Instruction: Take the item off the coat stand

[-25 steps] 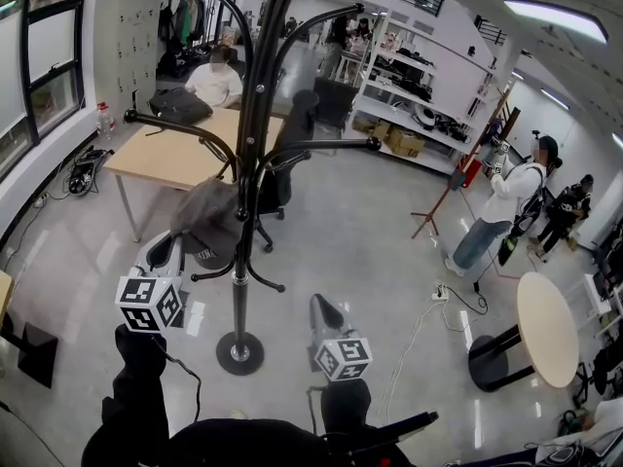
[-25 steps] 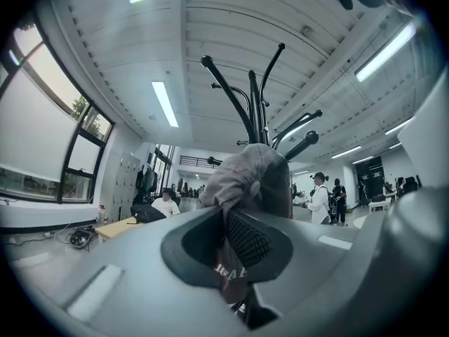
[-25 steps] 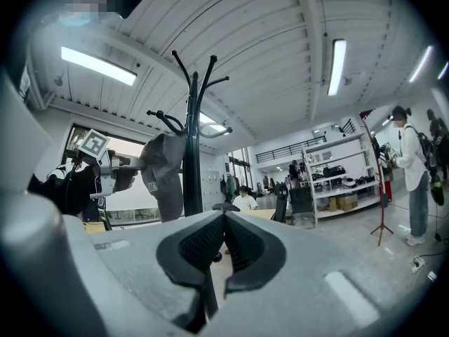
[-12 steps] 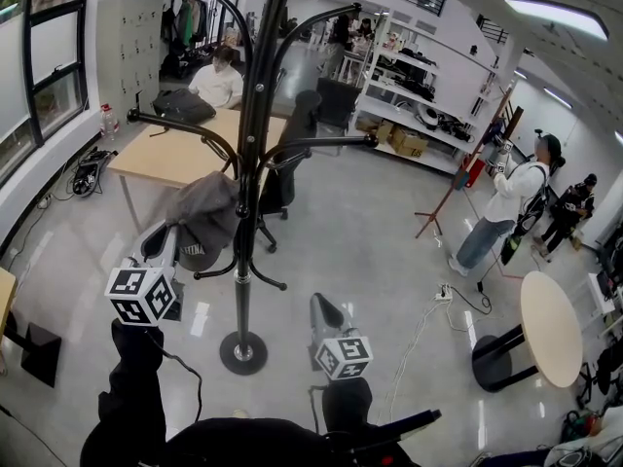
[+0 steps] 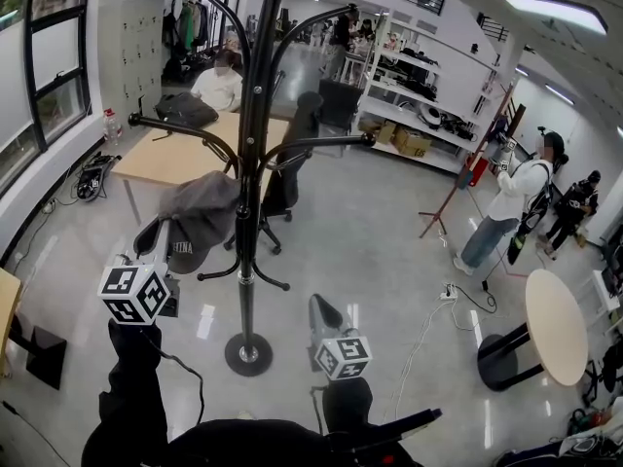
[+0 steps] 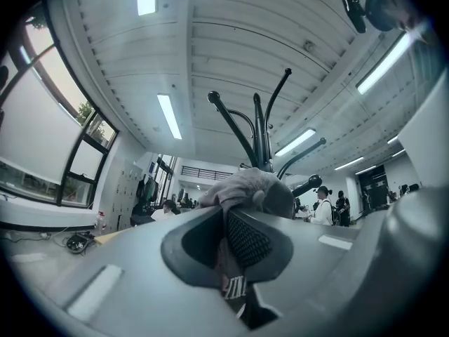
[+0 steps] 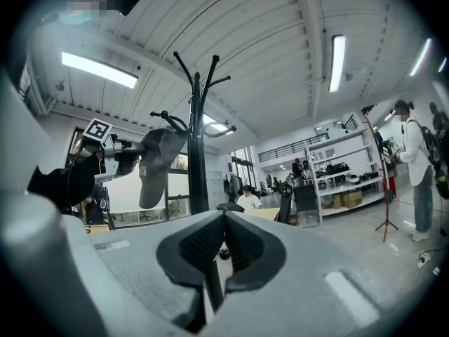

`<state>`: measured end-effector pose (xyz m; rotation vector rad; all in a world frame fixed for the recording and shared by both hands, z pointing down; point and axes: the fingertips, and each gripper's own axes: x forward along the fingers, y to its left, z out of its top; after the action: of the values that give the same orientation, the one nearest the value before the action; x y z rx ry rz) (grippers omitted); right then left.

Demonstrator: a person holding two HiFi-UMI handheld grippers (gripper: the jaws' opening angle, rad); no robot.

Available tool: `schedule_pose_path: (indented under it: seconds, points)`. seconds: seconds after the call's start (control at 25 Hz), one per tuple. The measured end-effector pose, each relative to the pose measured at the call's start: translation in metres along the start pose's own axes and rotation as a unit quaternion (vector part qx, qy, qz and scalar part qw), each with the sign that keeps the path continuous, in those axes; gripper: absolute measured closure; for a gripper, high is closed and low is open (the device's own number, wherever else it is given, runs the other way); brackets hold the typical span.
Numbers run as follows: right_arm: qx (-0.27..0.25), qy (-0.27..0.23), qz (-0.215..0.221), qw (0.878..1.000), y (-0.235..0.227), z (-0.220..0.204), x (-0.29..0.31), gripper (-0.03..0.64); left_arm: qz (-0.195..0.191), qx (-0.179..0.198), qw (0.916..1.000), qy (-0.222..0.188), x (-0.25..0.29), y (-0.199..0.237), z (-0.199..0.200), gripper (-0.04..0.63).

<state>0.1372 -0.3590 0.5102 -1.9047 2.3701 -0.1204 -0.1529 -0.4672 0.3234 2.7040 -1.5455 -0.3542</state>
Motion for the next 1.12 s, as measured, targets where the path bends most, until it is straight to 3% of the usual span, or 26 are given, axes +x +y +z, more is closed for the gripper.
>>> schedule_pose_path:
  seconds: [1.12]
  points:
    - [0.018,0.0,0.002,1.0,0.009,-0.008,-0.001,0.615,0.011,-0.004,0.9991,-0.04,0.001,0.013,0.053,0.578]
